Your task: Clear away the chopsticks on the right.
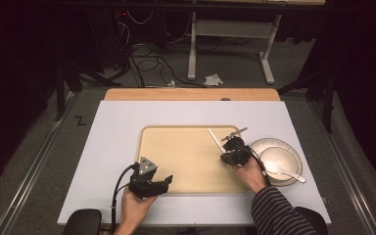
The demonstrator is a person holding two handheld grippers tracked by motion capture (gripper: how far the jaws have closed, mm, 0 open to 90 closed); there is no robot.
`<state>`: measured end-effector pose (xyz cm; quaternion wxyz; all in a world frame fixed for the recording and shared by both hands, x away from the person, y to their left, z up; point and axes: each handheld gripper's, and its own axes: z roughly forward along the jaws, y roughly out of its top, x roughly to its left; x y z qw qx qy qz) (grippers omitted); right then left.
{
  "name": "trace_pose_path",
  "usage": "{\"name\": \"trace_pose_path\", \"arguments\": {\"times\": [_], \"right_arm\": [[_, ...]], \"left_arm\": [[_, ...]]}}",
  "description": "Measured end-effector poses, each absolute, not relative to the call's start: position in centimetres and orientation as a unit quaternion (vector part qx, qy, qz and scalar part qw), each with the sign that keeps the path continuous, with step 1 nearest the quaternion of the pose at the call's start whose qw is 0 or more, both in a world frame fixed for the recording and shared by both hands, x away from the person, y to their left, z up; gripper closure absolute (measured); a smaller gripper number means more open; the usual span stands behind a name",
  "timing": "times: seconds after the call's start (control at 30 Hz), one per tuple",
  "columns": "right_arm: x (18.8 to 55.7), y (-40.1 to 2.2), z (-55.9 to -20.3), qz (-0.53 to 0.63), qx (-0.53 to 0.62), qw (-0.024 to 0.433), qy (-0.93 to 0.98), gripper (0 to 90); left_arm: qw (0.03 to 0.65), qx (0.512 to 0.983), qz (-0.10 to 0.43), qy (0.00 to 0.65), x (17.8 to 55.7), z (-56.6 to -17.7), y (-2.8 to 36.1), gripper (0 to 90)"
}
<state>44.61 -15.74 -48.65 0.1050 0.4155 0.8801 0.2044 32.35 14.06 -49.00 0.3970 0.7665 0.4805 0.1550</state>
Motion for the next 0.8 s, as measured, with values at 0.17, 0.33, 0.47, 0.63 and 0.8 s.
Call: {"name": "trace_pose_path", "arguments": {"times": [0.17,0.33,0.47,0.63,0.8], "right_arm": [[44.66,-15.78,-48.63,0.206,0.416,0.102,0.880,84.5],[44.62,-15.80,-48.62,0.208,0.415,0.101,0.880,83.1],[44.55,-15.86,-48.62,0.213,0.416,0.101,0.878,82.1],[44.39,-15.98,-48.33,0.217,0.414,0.100,0.878,80.4],[44.23,-16.05,-48.17,0.223,0.412,0.100,0.878,75.7]], "left_arm": [[0.395,0.766,0.156,0.483,32.21,-49.04,14.19,33.4],[0.393,0.767,0.157,0.483,32.19,-49.08,14.13,33.4],[0.392,0.768,0.155,0.481,32.27,-49.14,14.03,33.4],[0.393,0.769,0.155,0.480,32.32,-49.14,13.98,33.4],[0.393,0.771,0.153,0.478,32.41,-49.16,13.86,33.5]]}}
